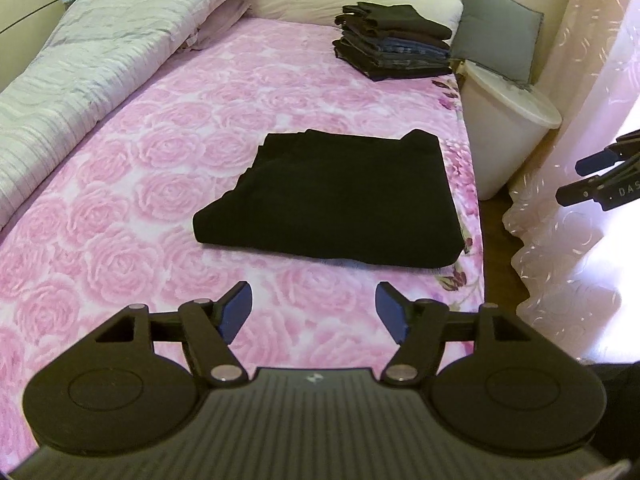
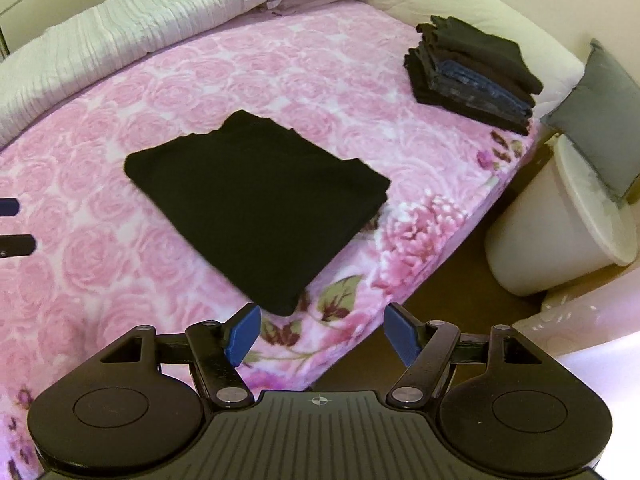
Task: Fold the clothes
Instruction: 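Open both tools and lift them above the folded black jacket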
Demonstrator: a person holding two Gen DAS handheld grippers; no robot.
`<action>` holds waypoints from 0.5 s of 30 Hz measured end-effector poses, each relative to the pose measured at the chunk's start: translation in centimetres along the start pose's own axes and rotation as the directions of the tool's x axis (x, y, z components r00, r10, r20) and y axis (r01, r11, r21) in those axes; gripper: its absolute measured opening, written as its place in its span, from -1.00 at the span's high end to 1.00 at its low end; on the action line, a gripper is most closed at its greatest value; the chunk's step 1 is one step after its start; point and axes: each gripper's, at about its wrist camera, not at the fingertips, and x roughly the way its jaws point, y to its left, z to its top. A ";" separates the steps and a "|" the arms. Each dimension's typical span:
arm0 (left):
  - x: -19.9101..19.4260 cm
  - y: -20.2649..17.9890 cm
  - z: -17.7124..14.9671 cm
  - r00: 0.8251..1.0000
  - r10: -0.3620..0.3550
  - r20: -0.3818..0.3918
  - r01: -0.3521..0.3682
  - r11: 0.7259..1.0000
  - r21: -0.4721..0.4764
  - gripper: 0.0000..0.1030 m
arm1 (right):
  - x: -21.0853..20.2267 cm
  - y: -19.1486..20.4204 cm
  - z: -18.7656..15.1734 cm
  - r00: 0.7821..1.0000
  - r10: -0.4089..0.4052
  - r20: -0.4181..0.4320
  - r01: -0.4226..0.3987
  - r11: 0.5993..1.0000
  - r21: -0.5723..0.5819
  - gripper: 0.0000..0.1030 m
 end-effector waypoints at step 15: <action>10.8 -2.7 6.6 0.994 0.000 -0.105 0.004 0.999 0.036 -0.33 | 10.3 -10.2 5.0 0.978 0.203 0.049 -0.209 0.949 0.235 -0.39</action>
